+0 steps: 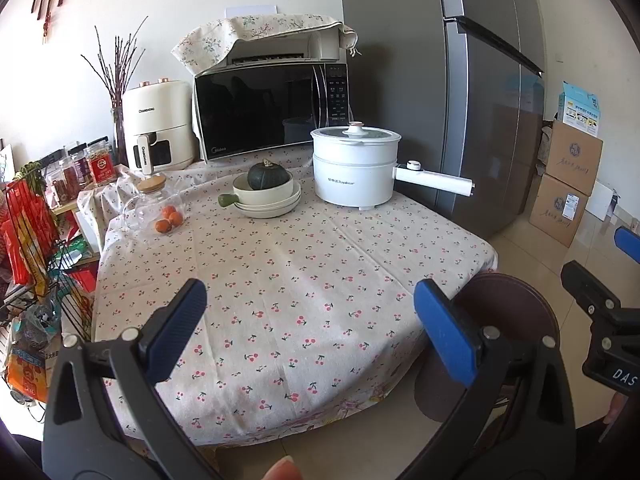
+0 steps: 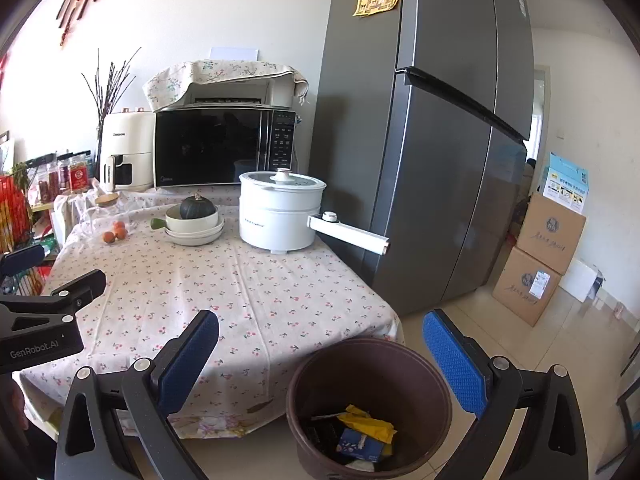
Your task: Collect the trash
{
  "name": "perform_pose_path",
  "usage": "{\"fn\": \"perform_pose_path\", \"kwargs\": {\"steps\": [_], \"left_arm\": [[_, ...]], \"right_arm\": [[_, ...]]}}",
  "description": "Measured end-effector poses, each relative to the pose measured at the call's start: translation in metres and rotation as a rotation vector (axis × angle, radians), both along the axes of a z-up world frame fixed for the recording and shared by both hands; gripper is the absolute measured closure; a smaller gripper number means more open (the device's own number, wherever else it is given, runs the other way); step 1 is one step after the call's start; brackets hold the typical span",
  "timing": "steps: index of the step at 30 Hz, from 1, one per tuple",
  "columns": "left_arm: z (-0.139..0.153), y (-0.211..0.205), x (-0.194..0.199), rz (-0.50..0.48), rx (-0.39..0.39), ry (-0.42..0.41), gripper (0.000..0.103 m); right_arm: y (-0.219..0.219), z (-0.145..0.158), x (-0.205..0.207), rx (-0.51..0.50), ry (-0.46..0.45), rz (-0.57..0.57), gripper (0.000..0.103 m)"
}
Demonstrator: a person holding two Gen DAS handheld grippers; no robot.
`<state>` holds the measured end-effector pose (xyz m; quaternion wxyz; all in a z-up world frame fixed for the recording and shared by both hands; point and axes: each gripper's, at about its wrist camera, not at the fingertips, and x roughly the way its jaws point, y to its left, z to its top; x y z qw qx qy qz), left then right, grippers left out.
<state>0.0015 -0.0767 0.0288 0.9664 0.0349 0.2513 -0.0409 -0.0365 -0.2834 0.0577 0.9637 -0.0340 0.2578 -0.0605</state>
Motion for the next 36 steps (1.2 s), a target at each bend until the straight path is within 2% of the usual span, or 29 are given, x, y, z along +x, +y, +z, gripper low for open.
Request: {"fn": "perform_pose_path", "kwargs": {"steps": [20, 36], "left_arm": [[0.0036, -0.0001, -0.0086, 0.011, -0.006, -0.029, 0.0], [0.0007, 0.0022, -0.0064, 0.023, -0.011, -0.007, 0.0]], "right_arm": [[-0.0028, -0.0036, -0.0033, 0.014, 0.001, -0.006, 0.0], [-0.0017, -0.005, -0.0027, 0.015, 0.014, -0.007, 0.0]]}}
